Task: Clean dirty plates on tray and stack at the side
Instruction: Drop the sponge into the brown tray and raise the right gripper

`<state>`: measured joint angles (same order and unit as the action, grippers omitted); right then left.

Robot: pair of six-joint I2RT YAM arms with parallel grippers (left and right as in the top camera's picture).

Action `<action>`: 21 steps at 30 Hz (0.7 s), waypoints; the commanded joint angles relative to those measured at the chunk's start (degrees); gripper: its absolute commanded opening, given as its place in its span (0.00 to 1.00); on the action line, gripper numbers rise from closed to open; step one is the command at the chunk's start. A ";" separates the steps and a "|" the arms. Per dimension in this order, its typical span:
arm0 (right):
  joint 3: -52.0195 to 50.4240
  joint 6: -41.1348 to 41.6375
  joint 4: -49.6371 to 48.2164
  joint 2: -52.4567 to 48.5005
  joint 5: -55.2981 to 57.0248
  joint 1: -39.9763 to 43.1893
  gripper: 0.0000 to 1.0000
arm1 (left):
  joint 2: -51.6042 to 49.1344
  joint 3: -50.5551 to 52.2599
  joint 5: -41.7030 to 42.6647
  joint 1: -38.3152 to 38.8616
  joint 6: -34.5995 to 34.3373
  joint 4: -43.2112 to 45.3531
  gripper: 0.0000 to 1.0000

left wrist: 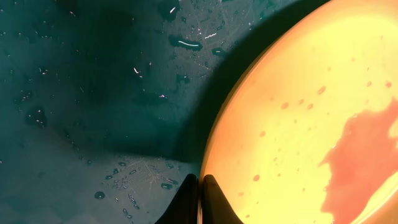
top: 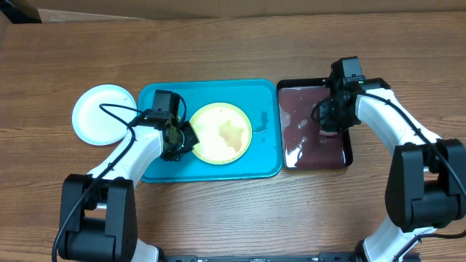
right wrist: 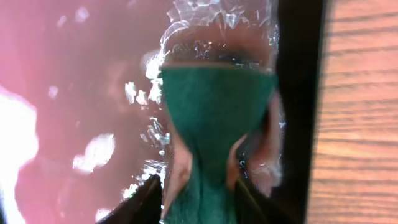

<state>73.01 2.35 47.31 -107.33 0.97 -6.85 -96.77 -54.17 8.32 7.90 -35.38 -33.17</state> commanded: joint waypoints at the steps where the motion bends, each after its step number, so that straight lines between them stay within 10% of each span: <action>1: 4.17 -1.55 1.27 0.83 -3.67 -0.31 0.50 | -0.31 -0.44 -0.24 0.50 0.72 0.20 0.10; 18: 13.57 2.84 2.80 0.81 4.59 7.72 0.75 | -0.35 1.36 -2.75 0.50 0.72 0.76 0.17; 21: 13.46 4.13 1.55 0.81 5.01 11.21 0.95 | -0.35 1.38 -2.78 0.50 0.72 0.79 0.18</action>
<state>85.62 5.65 49.63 -107.33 4.73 1.65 -96.77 -53.60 6.57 7.90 -35.40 -32.58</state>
